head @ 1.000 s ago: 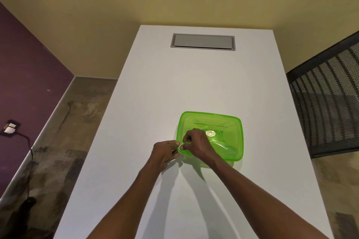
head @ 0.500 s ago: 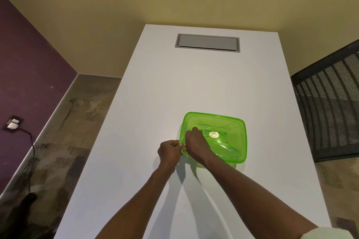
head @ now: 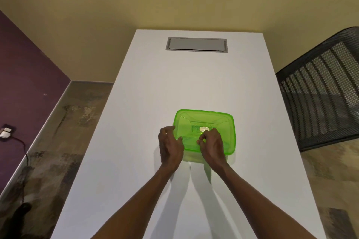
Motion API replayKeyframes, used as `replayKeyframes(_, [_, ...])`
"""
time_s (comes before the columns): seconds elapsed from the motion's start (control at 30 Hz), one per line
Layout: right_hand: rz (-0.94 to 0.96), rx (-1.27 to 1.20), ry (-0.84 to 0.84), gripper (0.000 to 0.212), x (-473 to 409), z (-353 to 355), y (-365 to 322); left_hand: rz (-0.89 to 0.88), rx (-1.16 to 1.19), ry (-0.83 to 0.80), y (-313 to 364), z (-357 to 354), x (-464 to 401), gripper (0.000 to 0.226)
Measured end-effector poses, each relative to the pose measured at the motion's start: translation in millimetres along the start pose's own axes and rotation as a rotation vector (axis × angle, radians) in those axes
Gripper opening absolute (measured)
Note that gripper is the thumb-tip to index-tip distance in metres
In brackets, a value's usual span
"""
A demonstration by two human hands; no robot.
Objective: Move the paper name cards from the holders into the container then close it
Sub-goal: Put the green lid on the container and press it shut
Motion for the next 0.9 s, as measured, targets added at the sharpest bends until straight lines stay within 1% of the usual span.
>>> replayKeyframes(0.07, [-0.051,0.061,0.102,0.007,3,13,15,-0.135,0.013,-0.067,12,-11,3,0.045])
replayKeyframes(0.13, [-0.117,0.096,0.150,0.016,3,24,28,-0.207,0.026,-0.180,23,-23,5,0.051])
replayKeyframes(0.23, [-0.246,0.096,0.165,0.033,2,38,46,-0.287,0.021,-0.320,34,-42,5,0.056])
replayKeyframes(0.33, [-0.409,0.032,0.108,0.043,-1,46,63,-0.321,-0.035,-0.438,36,-58,4,0.066])
replayKeyframes(0.43, [-0.507,-0.061,-0.042,0.045,-5,49,79,-0.323,-0.148,-0.539,35,-72,4,0.078])
replayKeyframes(0.5, [-0.542,-0.168,-0.106,0.044,-7,52,87,-0.307,-0.218,-0.567,34,-78,2,0.079])
replayKeyframes(0.6, [-0.651,-0.510,-0.160,0.048,-9,57,95,-0.307,-0.276,-0.591,32,-83,-2,0.077])
replayKeyframes(0.63, [-0.664,-0.580,-0.175,0.051,-9,59,97,-0.312,-0.280,-0.597,31,-84,-3,0.077])
replayKeyframes(0.7, [-0.640,-0.599,-0.193,0.053,-9,62,98,-0.315,-0.278,-0.605,29,-85,-4,0.079])
replayKeyframes(0.83, [-0.562,-0.485,-0.165,0.054,-7,61,97,-0.289,-0.279,-0.595,29,-89,-5,0.079])
replayKeyframes(0.9, [-0.561,-0.497,-0.172,0.055,-10,63,97,-0.283,-0.289,-0.584,32,-89,-6,0.079])
Point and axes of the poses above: each hand's wrist, its own x-axis away from the middle knuckle, its own z-axis out of the back of the hand, y = z × x, the point moved 1 cm from there along -x, towards the middle knuckle, and after that the axes turned 4 degrees about -y, right-handed, at the moved point
